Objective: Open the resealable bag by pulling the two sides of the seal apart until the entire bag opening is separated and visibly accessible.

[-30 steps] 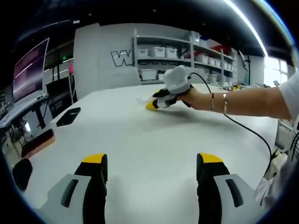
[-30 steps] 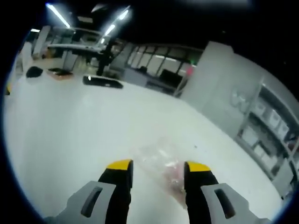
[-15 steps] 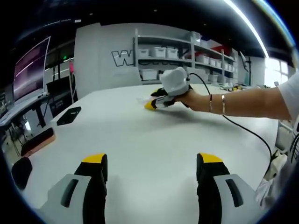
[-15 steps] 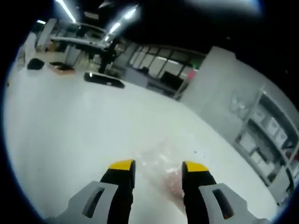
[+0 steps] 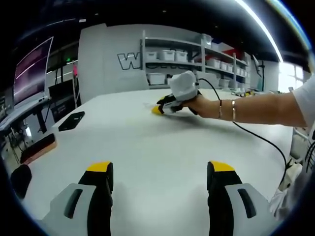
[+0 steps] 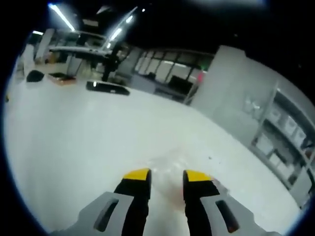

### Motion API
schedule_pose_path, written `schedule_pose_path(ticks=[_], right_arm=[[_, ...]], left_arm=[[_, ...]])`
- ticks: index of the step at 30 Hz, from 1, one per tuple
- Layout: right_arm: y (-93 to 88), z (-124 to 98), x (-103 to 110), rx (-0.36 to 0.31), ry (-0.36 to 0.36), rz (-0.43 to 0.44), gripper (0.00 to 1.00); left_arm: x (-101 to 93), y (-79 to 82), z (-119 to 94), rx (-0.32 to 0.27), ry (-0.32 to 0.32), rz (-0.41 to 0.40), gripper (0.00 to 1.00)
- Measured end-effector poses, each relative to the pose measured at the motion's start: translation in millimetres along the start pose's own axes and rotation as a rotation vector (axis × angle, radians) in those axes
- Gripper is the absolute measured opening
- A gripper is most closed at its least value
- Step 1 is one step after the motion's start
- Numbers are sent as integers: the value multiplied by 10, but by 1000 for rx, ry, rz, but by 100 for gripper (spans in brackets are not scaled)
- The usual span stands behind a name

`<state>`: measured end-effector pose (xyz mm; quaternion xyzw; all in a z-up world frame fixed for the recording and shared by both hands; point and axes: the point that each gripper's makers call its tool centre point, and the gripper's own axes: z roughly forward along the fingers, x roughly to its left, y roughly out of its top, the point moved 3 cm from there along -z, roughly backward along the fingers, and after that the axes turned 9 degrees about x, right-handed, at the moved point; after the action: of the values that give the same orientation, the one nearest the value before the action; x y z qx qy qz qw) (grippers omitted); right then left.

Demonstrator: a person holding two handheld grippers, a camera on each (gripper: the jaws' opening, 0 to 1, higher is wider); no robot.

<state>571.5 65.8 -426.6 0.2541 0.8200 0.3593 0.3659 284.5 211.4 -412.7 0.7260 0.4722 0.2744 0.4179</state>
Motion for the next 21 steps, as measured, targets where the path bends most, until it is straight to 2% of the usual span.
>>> schedule_pose_path(ticks=[11,17,21], right_arm=[[-30,25,11,-9,4,6,0],[-46,2,1,-11,11,42,0],[-17,-60,-52,-46,31,168,0]], left_arm=[[4,3,-3,-1,3,-4,77],[7,7,-10,-2,3,-6,77],[11,12,-17,-4,4,-7,77]])
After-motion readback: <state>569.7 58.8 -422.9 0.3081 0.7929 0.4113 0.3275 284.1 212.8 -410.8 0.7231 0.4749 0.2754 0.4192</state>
